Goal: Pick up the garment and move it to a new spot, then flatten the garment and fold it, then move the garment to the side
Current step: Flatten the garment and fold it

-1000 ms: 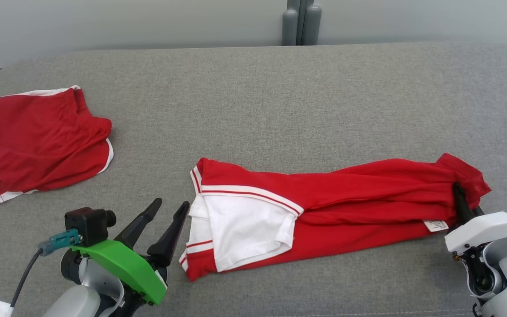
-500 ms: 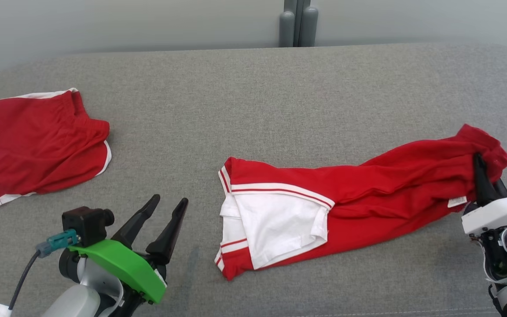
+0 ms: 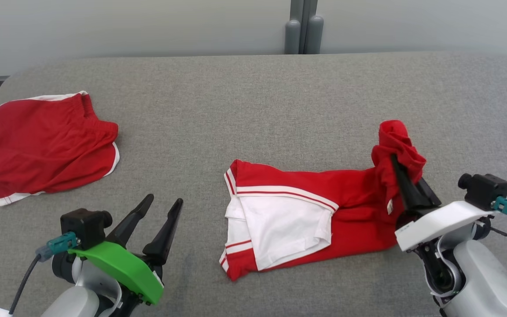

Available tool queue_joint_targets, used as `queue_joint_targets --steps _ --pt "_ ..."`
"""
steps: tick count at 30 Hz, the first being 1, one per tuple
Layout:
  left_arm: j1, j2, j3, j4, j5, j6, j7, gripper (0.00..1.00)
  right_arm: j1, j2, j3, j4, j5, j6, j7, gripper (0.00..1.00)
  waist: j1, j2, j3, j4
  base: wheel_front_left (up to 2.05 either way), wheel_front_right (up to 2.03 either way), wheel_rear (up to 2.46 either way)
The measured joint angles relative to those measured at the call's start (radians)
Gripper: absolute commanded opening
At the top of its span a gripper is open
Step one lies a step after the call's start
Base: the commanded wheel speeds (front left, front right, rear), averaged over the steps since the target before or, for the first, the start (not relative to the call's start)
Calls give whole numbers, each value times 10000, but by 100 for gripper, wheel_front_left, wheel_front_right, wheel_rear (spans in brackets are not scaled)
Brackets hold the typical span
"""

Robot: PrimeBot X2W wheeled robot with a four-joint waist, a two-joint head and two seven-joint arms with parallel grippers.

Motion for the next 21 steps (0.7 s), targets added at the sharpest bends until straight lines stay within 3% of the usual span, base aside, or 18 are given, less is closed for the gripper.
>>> queue_joint_targets --steps 21 --pt "-1 -251 -96 113 104 94 -190 100 303 888 1503 180 -180 0 382 0 0 0 -115 1357 0 0 0"
